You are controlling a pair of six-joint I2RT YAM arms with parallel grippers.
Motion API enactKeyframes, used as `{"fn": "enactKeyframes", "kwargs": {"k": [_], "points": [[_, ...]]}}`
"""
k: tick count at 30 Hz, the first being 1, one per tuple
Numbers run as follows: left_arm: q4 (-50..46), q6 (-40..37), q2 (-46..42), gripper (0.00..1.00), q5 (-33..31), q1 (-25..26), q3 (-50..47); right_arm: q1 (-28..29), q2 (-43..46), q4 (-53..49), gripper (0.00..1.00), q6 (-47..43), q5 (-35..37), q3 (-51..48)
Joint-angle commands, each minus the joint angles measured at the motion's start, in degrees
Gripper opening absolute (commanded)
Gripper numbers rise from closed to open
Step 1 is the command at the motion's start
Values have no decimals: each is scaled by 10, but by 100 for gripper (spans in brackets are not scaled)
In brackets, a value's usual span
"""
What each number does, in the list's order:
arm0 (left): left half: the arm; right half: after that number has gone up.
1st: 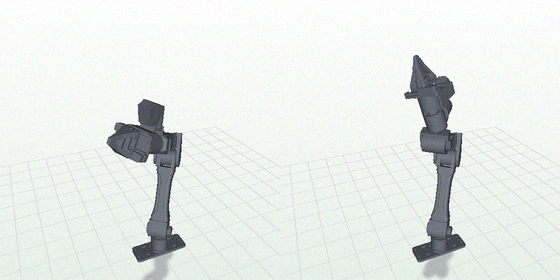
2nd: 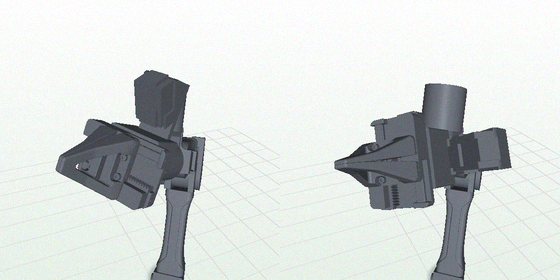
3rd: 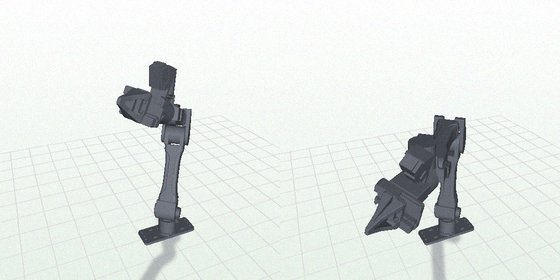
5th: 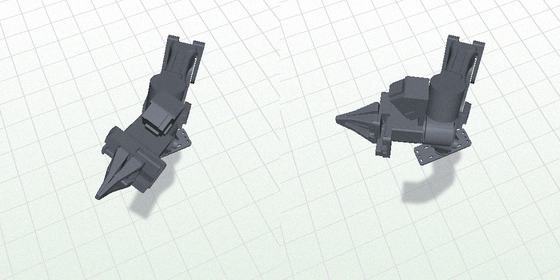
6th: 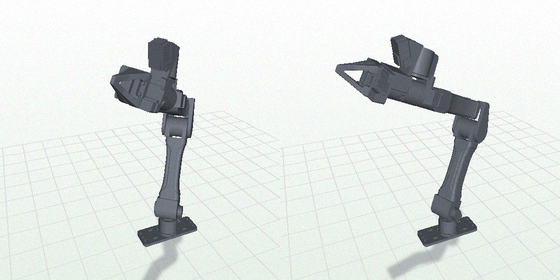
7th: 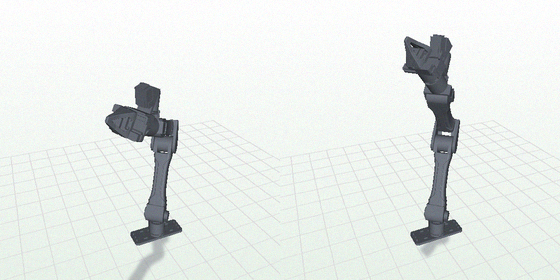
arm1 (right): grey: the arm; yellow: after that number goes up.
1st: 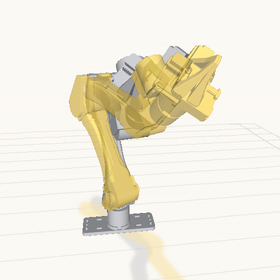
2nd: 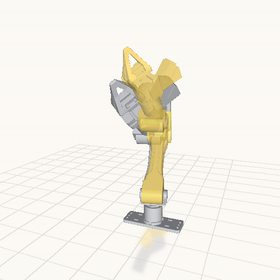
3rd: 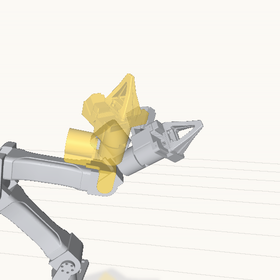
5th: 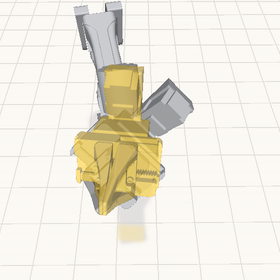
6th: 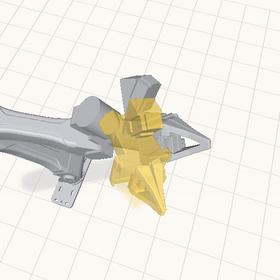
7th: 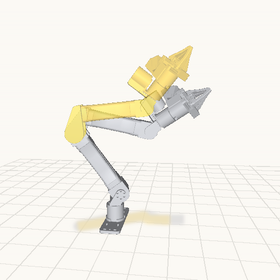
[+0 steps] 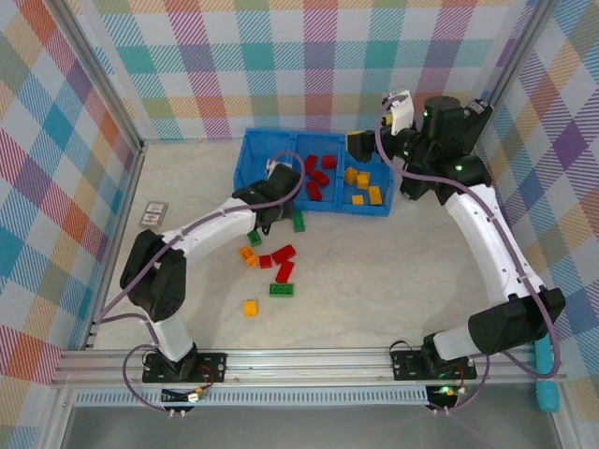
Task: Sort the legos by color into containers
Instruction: Place the lego in the container.
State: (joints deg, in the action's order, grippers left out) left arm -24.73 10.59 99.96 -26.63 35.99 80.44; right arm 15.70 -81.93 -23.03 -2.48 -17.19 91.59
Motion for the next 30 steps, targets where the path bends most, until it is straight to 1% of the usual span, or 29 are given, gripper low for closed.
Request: {"fn": "enactKeyframes", "kwargs": {"k": [1, 4, 6, 9, 12, 14, 23, 30], "points": [[19, -19, -7, 27, -35, -35, 20, -3, -2, 11, 99, -3, -7, 3], [48, -12, 7, 27, -52, -63, 31, -3, -3, 12, 99, -5, -3, 4], [67, -1, 21, 27, -45, -84, 39, -3, -5, 13, 99, -6, -3, 3], [83, 6, 57, 27, -9, -112, 61, -3, -8, 13, 99, -8, -1, 4], [113, 12, 102, 27, 42, -130, 96, -3, -12, 10, 99, -9, 2, 8], [121, 15, 128, 26, 62, -136, 115, -3, -17, 6, 99, -10, 2, 12], [132, 32, 221, 26, 108, -148, 180, -3, -26, 3, 99, -13, 7, 18], [129, 55, 277, 27, 124, -152, 205, -3, -24, 2, 99, -17, 8, 17]]}}
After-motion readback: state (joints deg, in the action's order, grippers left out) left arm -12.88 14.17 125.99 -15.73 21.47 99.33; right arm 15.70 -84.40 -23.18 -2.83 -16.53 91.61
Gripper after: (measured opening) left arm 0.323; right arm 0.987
